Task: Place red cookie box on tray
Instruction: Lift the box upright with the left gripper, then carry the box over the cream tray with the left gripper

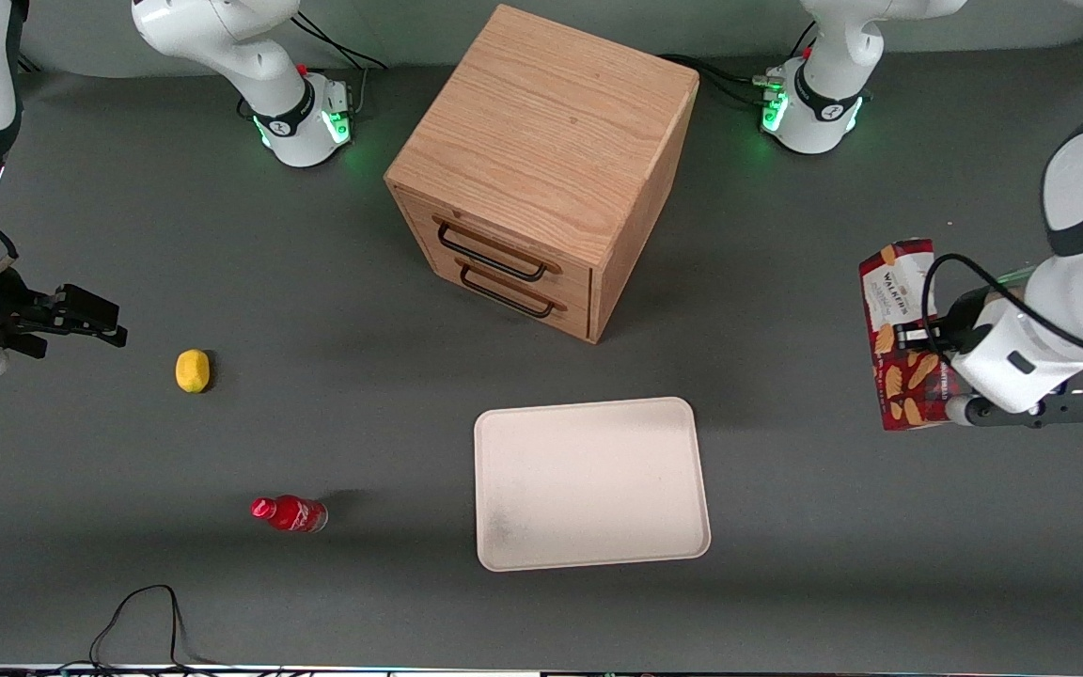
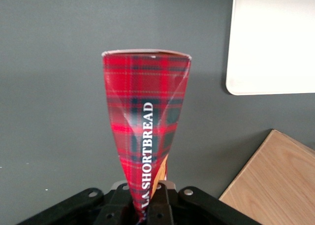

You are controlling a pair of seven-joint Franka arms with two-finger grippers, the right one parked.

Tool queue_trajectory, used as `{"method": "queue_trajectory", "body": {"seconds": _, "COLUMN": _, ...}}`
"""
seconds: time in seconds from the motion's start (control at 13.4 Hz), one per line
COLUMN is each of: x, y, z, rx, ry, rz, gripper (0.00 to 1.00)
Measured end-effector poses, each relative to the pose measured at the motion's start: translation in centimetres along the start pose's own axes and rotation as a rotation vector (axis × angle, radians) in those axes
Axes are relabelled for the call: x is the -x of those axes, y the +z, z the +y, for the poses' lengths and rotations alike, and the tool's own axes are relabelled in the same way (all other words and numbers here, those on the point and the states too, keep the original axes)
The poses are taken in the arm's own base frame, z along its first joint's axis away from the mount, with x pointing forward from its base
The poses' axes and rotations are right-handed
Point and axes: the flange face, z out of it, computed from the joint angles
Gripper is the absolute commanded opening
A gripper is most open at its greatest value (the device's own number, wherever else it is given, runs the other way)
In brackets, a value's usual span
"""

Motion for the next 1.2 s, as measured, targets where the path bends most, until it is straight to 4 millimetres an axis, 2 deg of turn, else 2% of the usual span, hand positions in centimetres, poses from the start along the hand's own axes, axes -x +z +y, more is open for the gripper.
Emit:
{"method": "queue_trajectory", "body": {"seconds": 0.15, "x": -1.3, "y": 0.7, "z": 1.0, "rx": 0.032, "ry": 0.012, "rz": 0.030, "gripper": 0.00}}
{"method": "queue_trajectory", "body": {"seconds": 0.3, "x": -3.9, "y": 2.3, "z": 3.6, "rx": 0.057, "ry": 0.041, "rz": 0.075, "gripper": 0.00}}
{"method": "queue_trajectory", "body": {"seconds": 0.45, "x": -7.5, "y": 4.9, "z": 6.2, "rx": 0.083, "ry": 0.060, "rz": 0.116, "gripper": 0.00}}
{"method": "queue_trajectory", "body": {"seconds": 0.6, "x": -11.0, "y": 8.9, "z": 8.9, "rx": 0.115, "ry": 0.021, "rz": 0.145, "gripper": 0.00}}
{"method": "queue_trajectory", "body": {"seconds": 0.67, "x": -11.8, "y": 11.0, "z": 11.2, "rx": 0.126, "ry": -0.015, "rz": 0.148, "gripper": 0.00}}
{"method": "queue_trajectory", "body": {"seconds": 0.82, "x": -11.9, "y": 14.4, "z": 16.5, "rx": 0.135, "ry": -0.066, "rz": 0.153, "gripper": 0.00}}
{"method": "queue_trajectory", "body": {"seconds": 0.9, "x": -11.9, "y": 16.0, "z": 18.4, "rx": 0.128, "ry": -0.071, "rz": 0.164, "gripper": 0.00}}
{"method": "queue_trajectory", "body": {"seconds": 1.05, "x": -12.4, "y": 19.0, "z": 20.2, "rx": 0.103, "ry": -0.067, "rz": 0.185, "gripper": 0.00}}
{"method": "queue_trajectory", "body": {"seconds": 1.2, "x": -13.1, "y": 21.8, "z": 20.9, "rx": 0.085, "ry": -0.064, "rz": 0.192, "gripper": 0.00}}
